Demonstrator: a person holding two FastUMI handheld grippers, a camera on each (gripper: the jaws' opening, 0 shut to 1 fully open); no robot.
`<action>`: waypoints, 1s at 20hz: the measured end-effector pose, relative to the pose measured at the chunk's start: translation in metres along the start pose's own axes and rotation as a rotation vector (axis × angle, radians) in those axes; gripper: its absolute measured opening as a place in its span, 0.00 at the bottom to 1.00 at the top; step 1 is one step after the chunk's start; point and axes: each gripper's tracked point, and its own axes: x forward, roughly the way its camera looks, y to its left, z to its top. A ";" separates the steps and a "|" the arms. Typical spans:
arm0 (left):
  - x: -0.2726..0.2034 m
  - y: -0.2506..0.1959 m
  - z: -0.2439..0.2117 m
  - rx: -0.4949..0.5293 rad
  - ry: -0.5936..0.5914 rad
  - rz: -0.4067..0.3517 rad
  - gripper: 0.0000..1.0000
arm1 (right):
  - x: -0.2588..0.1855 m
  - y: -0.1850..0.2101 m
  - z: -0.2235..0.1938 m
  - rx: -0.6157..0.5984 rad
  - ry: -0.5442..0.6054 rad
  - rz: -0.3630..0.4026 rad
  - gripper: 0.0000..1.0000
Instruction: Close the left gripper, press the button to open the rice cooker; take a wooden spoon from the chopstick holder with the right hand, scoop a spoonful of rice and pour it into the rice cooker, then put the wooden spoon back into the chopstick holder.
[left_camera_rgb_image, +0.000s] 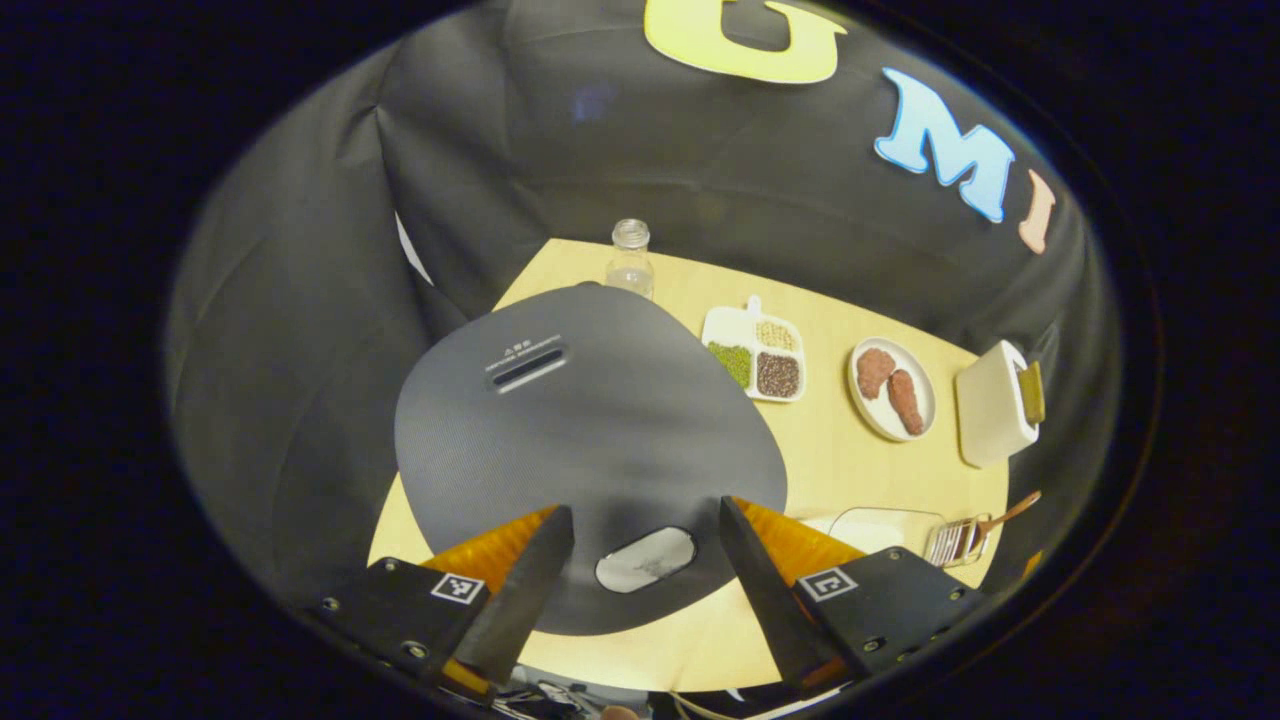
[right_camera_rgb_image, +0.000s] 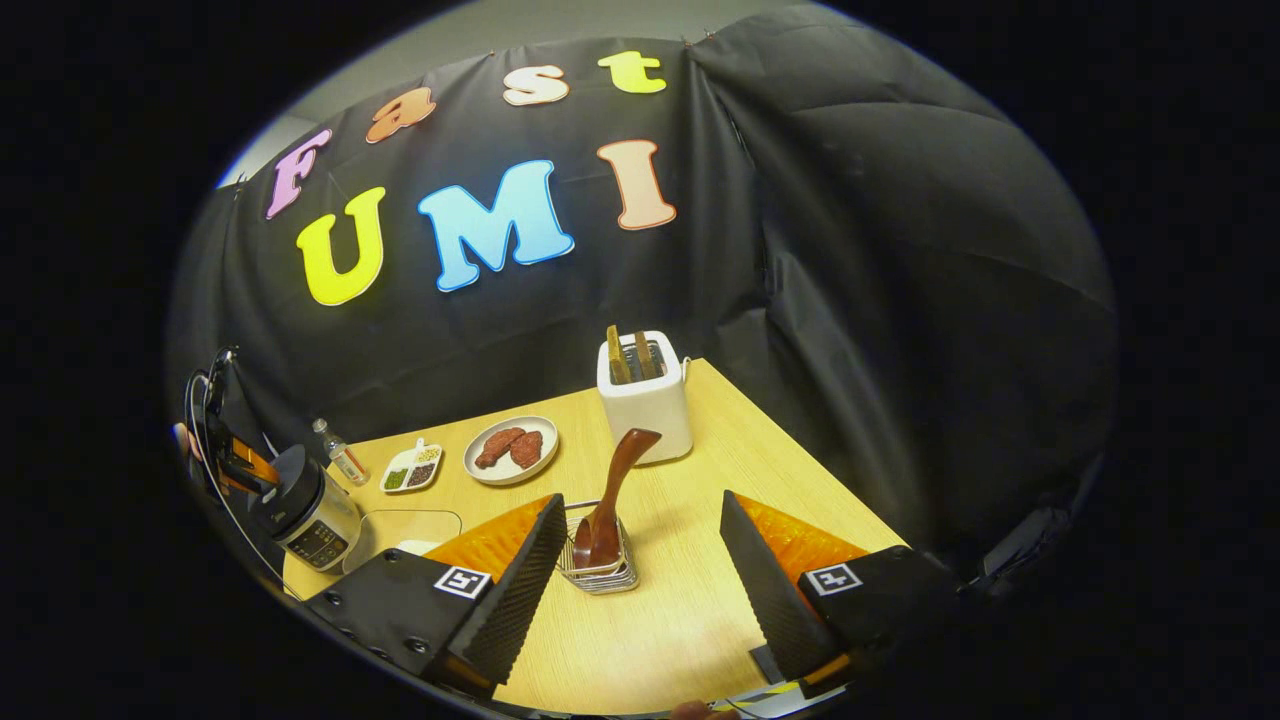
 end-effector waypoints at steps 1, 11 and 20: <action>0.004 -0.001 -0.004 0.008 0.004 0.015 0.98 | -0.001 -0.004 -0.003 0.000 0.003 0.005 0.98; -0.030 -0.031 -0.028 -0.058 -0.195 0.034 0.96 | -0.019 -0.052 -0.027 -0.027 0.065 0.044 0.98; -0.213 -0.164 -0.001 0.092 -0.642 -0.286 0.97 | -0.011 -0.008 0.017 -0.084 -0.009 0.158 0.98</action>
